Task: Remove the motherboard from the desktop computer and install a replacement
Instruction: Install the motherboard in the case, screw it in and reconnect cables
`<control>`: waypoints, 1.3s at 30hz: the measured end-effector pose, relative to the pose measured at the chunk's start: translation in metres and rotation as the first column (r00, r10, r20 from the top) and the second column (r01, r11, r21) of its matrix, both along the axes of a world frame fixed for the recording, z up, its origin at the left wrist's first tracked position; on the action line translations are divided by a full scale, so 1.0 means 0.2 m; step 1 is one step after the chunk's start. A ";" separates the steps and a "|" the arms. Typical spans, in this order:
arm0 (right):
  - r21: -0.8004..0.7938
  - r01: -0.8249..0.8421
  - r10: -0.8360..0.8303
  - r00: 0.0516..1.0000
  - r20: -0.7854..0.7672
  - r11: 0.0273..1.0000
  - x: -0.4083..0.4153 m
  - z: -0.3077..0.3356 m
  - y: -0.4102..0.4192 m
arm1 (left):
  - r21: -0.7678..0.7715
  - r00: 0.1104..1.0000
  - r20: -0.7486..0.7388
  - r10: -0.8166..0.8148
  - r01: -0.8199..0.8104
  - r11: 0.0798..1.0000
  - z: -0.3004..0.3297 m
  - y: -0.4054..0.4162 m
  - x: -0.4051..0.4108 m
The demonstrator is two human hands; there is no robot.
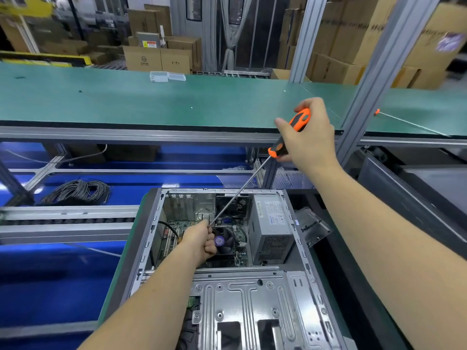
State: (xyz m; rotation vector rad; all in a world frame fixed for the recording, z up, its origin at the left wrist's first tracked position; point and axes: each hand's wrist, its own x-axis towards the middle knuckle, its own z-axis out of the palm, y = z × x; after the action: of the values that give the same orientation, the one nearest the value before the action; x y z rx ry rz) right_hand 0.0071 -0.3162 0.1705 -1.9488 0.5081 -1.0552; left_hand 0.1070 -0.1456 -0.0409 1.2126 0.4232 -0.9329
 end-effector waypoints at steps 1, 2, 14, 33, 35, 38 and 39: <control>-0.004 0.008 -0.008 1.000 0.016 1.000 0.00 0.02 0.00 | 0.081 0.998 0.066 0.013 -0.018 0.997 -0.01 0.01 0.00; -0.009 0.017 -0.017 0.999 0.033 1.000 0.00 0.04 -0.01 | 0.142 0.993 0.108 0.041 -0.056 0.988 -0.01 0.03 0.01; -0.177 -0.128 0.126 0.992 -0.026 0.976 0.32 -0.22 0.35 | 0.452 0.618 0.783 -0.071 -0.487 0.748 0.32 0.50 0.20; -0.243 -0.197 0.178 0.979 -0.098 0.950 0.56 -0.45 0.48 | 0.761 0.512 0.648 -0.564 -0.393 0.517 0.08 0.57 0.14; -0.232 -0.199 0.180 0.979 -0.100 0.952 0.57 -0.46 0.48 | 0.756 0.509 0.652 -0.562 -0.388 0.527 0.08 0.57 0.13; -0.230 -0.200 0.183 0.979 -0.094 0.952 0.57 -0.46 0.47 | 0.751 0.505 0.658 -0.559 -0.389 0.533 0.08 0.57 0.13; -0.224 -0.200 0.184 0.979 -0.092 0.954 0.57 -0.46 0.47 | 0.751 0.503 0.658 -0.560 -0.388 0.534 0.08 0.57 0.13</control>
State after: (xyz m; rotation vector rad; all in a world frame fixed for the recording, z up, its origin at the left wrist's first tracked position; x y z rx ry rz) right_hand 0.1208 -0.2221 0.0787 -2.1972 0.2327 -0.9582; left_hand 0.1330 -0.0307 -0.0252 2.4981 -0.1091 0.0428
